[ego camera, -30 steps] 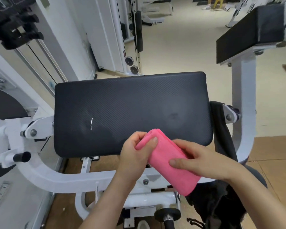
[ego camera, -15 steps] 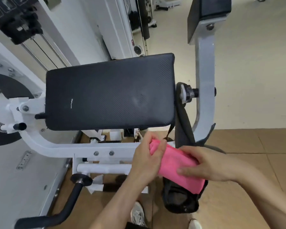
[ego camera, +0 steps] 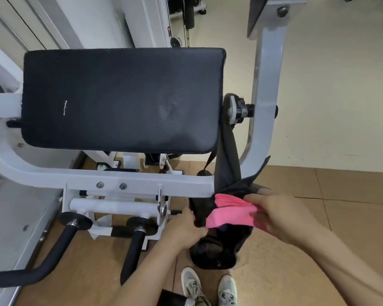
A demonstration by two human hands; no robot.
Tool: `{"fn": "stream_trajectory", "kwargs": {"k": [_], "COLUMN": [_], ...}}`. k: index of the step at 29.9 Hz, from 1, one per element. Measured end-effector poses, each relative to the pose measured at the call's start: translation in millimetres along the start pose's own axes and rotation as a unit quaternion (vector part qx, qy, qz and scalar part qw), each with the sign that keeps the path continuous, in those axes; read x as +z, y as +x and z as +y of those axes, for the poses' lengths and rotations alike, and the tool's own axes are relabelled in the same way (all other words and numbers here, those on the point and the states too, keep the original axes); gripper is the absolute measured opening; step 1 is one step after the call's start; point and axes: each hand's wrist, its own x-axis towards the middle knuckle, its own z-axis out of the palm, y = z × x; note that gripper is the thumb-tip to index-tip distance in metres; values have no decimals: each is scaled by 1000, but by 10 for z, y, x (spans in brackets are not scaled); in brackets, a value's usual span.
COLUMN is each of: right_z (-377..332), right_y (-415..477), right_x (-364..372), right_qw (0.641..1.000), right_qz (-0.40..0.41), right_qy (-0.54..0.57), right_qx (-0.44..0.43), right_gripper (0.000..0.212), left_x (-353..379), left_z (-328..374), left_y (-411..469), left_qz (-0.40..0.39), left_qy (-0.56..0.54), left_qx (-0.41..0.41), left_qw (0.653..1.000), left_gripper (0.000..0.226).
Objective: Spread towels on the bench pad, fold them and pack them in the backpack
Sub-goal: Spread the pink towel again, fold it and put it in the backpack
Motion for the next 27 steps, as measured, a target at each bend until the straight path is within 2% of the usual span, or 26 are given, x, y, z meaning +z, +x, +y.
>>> {"fn": "stream_trajectory", "kwargs": {"k": [4,7,9,11,14,17,19,21,24,27], "right_z": [-14,-53,-47,9,126,279,348,390,413,463], "right_y": [59,115,134,181,263,349,401,411,285,57], "right_x": [13,-44,-60,-69,-152,-293,-421,-605,-899,-1141], "right_qw": [999,998,996,997,996,995,995,992,975,924], "right_qz": [-4,2,-2,-9,-35,-48,-39,-48,-62,-117], "right_qy": [13,58,76,70,81,71,58,97,178,328], "right_qx": [30,34,36,31,5,-42,-73,-67,-115,-157], "right_gripper": [29,29,32,34,32,35,24,24,26,36], "left_x": [231,449,622,729,680,463,348,249,109,-33], "left_z": [-301,-431,-477,-456,-282,-25,137,332,641,910], "left_y": [380,564,627,639,493,207,-12,-275,-612,-863], "left_qz": [-118,-136,-86,-26,48,111,154,170,174,219], "left_qy": [96,55,-56,-197,-392,-528,-542,-554,-537,-515], "left_qx": [-71,-99,-116,-142,-167,-148,-137,-129,-145,-193], "left_qw": [986,984,988,970,903,829,815,805,813,806], "left_gripper": [54,45,34,27,27,27,29,31,41,46]}}
